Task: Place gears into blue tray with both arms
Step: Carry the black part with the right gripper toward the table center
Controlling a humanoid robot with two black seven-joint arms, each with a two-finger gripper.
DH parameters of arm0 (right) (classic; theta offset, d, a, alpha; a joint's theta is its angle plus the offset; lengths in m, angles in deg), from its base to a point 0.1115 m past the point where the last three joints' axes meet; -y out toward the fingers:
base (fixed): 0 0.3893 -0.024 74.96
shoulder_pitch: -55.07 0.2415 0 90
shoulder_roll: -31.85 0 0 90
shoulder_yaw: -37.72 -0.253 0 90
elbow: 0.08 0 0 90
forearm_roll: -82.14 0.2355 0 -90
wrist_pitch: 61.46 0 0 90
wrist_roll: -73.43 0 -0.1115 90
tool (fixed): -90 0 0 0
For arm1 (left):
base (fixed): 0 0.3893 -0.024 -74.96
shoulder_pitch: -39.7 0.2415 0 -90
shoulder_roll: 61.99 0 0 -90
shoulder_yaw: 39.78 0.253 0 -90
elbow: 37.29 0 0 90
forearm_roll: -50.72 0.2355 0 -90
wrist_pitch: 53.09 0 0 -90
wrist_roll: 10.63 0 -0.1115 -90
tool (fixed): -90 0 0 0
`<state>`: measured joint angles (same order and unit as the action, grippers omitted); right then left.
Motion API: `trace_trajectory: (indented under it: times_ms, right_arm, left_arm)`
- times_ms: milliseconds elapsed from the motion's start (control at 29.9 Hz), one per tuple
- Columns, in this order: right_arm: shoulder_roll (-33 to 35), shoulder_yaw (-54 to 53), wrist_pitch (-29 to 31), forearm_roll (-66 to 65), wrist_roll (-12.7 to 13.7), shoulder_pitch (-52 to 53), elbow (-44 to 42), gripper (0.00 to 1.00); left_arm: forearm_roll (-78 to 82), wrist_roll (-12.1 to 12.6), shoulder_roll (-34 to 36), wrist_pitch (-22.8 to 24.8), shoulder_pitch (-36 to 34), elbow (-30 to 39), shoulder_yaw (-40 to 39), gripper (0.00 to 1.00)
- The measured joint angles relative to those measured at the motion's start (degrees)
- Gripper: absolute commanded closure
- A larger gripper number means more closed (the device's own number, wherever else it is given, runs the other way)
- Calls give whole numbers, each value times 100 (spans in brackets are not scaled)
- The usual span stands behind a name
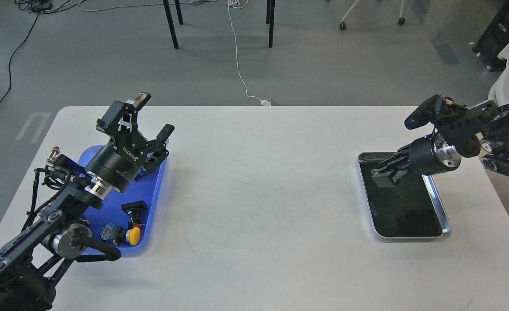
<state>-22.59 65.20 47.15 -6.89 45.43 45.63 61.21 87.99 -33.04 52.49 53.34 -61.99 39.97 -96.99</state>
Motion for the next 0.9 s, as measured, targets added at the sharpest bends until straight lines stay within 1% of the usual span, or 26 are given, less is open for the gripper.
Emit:
trace_trajectory:
  times_ms: [301, 434, 668, 769, 902]
  right_arm:
    - [-1407, 15, 16, 622, 2, 172, -377, 79]
    - [-2122, 233, -57, 726, 2, 136, -777, 79]
    - [-3327, 586, -386, 1212, 2, -169, -1614, 79]
    - [-3521, 736, -513, 1442, 1, -249, -1798, 79]
    - [-3552, 937, -637, 1556, 1, -314, -1913, 79]
  left_arm:
    - [7, 0, -4, -4, 0, 0, 0, 2]
    - [14, 0, -5, -9, 50, 0, 0, 2]
    - [18, 0, -1, -9, 160, 0, -9, 2]
    - [18, 0, 12, -9, 180, 0, -18, 2]
    - [18, 0, 12, -10, 184, 0, -18, 2]
